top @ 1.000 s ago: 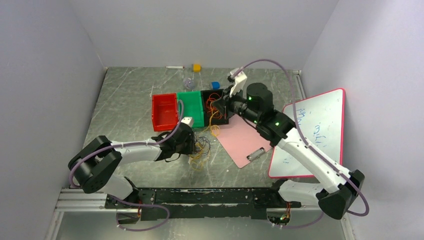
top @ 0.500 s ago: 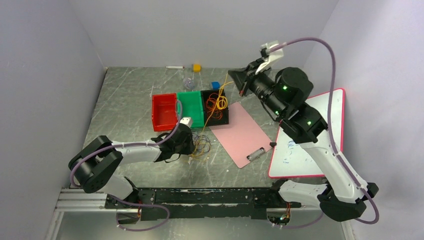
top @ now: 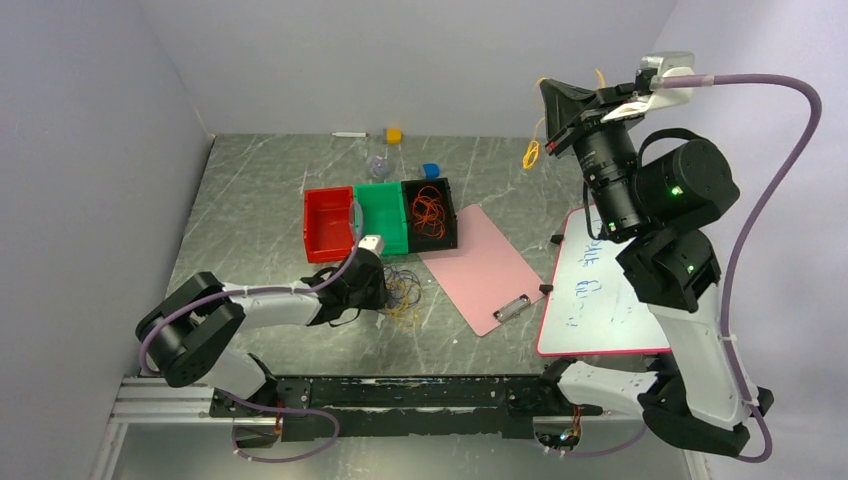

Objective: Untangle the cables

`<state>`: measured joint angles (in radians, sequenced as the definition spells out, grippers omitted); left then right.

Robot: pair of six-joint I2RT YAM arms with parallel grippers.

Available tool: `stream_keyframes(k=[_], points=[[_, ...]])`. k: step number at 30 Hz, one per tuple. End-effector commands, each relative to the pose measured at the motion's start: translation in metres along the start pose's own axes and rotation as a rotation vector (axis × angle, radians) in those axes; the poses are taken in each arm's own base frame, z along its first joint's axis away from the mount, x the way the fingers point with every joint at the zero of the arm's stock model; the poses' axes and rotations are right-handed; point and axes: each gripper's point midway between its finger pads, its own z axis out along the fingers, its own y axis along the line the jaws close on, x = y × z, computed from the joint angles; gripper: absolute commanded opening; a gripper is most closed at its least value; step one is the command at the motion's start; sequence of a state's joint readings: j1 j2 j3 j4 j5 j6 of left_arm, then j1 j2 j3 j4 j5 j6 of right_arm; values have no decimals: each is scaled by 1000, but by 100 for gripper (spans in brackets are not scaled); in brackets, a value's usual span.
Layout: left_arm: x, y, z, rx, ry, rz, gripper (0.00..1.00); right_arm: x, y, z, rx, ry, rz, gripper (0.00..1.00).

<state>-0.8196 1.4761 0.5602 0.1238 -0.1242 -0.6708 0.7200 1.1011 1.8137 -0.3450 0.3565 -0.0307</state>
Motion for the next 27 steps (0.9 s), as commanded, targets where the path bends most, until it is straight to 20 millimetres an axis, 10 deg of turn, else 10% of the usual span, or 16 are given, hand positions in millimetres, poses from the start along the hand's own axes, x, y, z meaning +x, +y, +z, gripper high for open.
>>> stream_keyframes(k=[1, 16, 27], points=[[20, 15, -6, -30, 61, 5, 22, 2, -6, 1, 33, 9, -37, 0], [-80, -11, -102, 62, -323, 25, 61, 119, 53, 14, -240, 327, -64, 0], [-144, -48, -187, 215, -548, 82, 64, 197, 107, 24, -445, 454, 58, 0]])
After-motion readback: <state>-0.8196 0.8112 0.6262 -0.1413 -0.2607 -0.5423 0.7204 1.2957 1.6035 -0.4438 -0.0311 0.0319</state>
